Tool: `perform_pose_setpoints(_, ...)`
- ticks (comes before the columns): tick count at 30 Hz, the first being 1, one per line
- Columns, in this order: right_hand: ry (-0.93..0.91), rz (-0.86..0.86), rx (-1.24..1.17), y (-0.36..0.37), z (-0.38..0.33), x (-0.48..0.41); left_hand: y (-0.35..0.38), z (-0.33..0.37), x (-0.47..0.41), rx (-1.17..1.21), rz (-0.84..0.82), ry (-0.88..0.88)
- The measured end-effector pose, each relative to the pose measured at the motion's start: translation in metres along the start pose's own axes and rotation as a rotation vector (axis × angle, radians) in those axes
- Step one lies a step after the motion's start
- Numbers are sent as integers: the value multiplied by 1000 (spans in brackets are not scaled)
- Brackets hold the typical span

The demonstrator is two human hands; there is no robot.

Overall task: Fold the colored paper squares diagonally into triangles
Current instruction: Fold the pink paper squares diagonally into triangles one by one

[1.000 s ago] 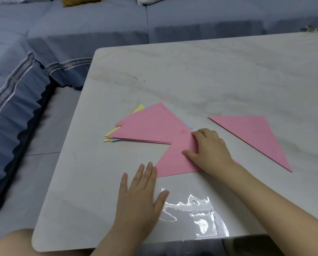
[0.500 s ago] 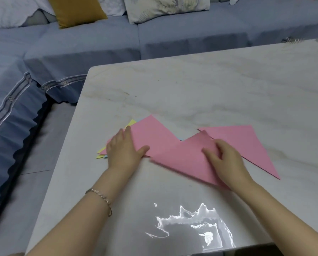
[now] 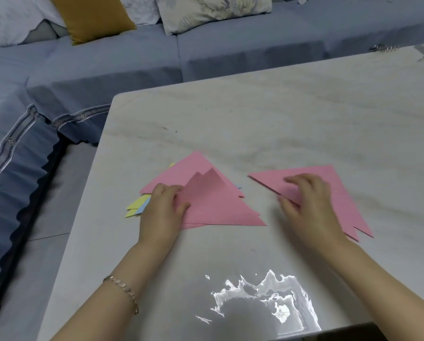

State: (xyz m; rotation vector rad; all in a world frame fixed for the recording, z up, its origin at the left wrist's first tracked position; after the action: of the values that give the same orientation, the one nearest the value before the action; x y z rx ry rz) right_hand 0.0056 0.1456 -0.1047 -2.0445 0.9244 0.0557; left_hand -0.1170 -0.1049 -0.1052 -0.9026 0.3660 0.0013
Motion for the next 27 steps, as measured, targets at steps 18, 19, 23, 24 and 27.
perform_pose_setpoints(18, 279, -233, -373, 37, 0, 28, -4, 5, 18, 431, -90, -213)
perform_pose_setpoints(19, 279, -223, -397, 37, -2, 27, -8, 3, 14, 456, -58, -227)
perform_pose_setpoints(23, 303, -155, -487, 35, -6, 20, -23, -7, -1, 531, 36, -278)
perform_pose_setpoints(24, 312, -134, -495, 34, -5, 18, -26, -11, -6, 527, 58, -290)
perform_pose_setpoints(27, 331, -128, -528, 33, -3, 16, -38, -28, -23, 447, 153, -311)
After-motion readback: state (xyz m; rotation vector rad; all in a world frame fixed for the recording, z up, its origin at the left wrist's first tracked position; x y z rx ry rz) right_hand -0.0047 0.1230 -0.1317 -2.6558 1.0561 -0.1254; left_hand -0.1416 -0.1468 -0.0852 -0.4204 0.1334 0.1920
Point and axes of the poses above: each hand's wrist, its own x-axis away from the middle knuckle, its own y-axis out of the palm, z = x × y, the point moved 9 cm from there along -x, towards the middle knuckle, and after that the axes turned 14 degrees about z, right-handed, at the moved point
